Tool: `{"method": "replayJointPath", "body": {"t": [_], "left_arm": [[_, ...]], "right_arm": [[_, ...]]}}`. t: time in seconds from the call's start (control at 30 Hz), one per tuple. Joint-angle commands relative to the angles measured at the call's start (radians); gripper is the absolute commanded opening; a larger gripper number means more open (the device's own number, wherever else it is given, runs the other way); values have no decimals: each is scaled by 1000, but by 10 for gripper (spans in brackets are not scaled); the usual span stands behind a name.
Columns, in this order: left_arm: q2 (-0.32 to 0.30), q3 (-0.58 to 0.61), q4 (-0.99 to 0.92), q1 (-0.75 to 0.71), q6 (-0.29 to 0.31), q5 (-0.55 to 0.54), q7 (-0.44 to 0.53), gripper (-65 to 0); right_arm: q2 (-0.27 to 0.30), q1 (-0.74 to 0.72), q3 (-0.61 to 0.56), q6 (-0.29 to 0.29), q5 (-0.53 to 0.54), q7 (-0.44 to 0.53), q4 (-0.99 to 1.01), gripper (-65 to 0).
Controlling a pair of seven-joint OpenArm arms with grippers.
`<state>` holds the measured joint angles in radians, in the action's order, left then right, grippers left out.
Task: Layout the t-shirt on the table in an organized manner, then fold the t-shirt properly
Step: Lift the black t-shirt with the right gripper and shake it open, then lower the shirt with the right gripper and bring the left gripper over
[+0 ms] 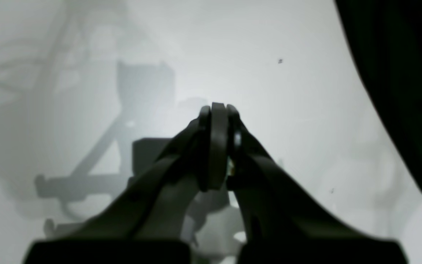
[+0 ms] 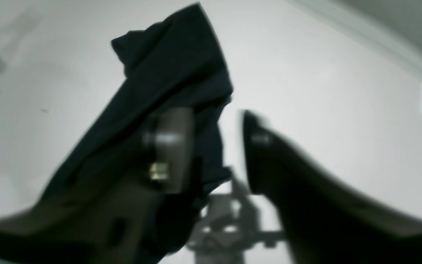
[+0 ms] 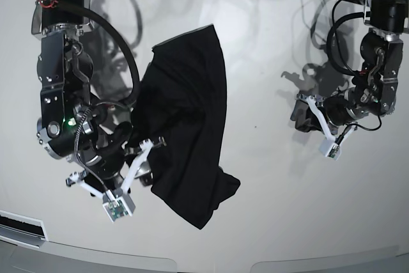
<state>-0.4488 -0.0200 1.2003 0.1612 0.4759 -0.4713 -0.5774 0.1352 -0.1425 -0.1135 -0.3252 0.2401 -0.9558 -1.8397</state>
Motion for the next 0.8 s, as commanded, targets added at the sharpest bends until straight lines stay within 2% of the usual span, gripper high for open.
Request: {"method": "replayJointPath", "body": {"t": [0.0, 0.07, 0.13, 0.27, 0.37, 0.43, 0.53, 0.77], "left_arm": [[-14, -6, 14, 19, 3, -11, 15, -650], [-14, -6, 14, 20, 3, -9, 15, -650], [-14, -6, 14, 19, 3, -9, 15, -650], [-14, -6, 14, 19, 3, -9, 15, -650], [-14, -6, 14, 19, 3, -9, 6, -650], [-14, -6, 14, 19, 3, -9, 3, -650], [-14, -6, 14, 20, 3, -10, 5, -650], [-14, -6, 14, 19, 3, -16, 7, -650]], "right_arm": [[5, -5, 4, 0, 23, 4, -13, -301], [6, 24, 4, -1, 63, -24, -7, -301], [6, 58, 4, -28, 111, -44, -7, -301], [7, 129, 4, -134, 222, -39, -18, -303], [6, 179, 4, -191, 230, -8, -30, -303], [6, 211, 4, -174, 172, 20, -28, -303], [6, 241, 4, -66, 35, 76, -12, -303], [6, 242, 2, -81, 19, 196, 124, -303]]}}
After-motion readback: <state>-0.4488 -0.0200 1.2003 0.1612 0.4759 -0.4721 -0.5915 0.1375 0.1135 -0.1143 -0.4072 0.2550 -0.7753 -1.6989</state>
